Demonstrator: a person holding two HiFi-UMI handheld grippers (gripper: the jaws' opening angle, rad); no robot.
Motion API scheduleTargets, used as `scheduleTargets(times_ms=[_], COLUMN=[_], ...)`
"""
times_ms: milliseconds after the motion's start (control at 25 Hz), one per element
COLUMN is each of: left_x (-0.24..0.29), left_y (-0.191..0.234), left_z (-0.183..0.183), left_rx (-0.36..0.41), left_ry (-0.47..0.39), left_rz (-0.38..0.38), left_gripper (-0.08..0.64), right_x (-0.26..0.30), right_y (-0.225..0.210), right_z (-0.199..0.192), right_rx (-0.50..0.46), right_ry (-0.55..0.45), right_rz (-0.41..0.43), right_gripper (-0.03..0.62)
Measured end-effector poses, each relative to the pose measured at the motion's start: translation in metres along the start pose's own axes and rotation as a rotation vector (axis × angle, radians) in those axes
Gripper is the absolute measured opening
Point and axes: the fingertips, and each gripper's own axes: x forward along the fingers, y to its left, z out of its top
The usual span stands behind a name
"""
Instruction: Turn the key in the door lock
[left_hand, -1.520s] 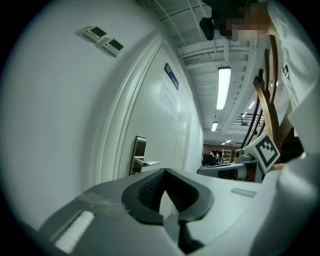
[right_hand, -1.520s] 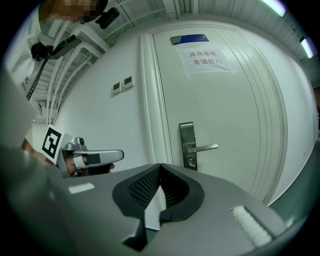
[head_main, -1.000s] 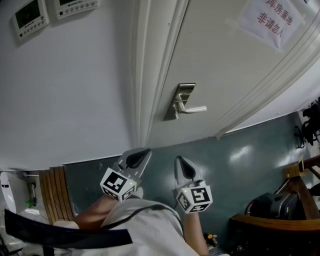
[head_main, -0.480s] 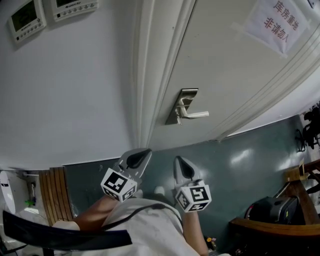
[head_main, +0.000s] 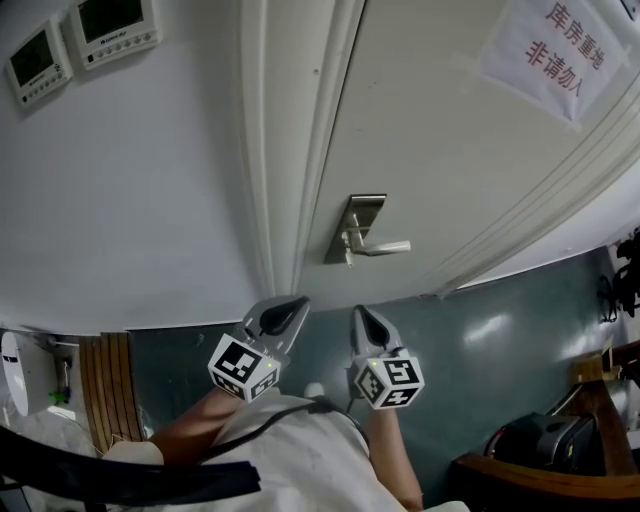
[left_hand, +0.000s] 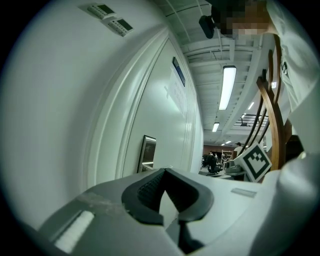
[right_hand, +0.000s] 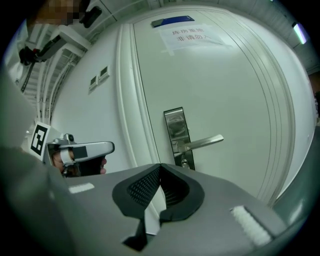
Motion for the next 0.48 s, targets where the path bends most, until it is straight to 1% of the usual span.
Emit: scheduleTargets(times_ms=[120, 200, 360, 480], left_x=[0.011, 0.017, 0.024, 0.024], left_y=[-0.002, -0.002, 0.003, 0.008], left_z=[0.000, -0.001, -0.004, -0.005], left_rx=[0.006, 0.008, 0.006, 0.004], left_ry=[0.006, 0.010, 0.022, 0.029], left_rz=[0.012, 0.026, 0.070, 0.109], left_gripper=[0.005, 0.005, 0.005, 0.005], right_x=[0.014, 0.023, 0.045, 0.064], right_y=[-0.016, -0.027, -0.043, -0.047], right_z=[-0.005, -0.009, -0.018, -0.023], right_rx=[0.042, 0.087, 0.226, 0.356], right_ry=[0.023, 0.029, 0.048, 0.056], right_rz=[0.023, 0.039, 0.103, 0.178], right_gripper=[0.008, 0.008, 0.013, 0.045])
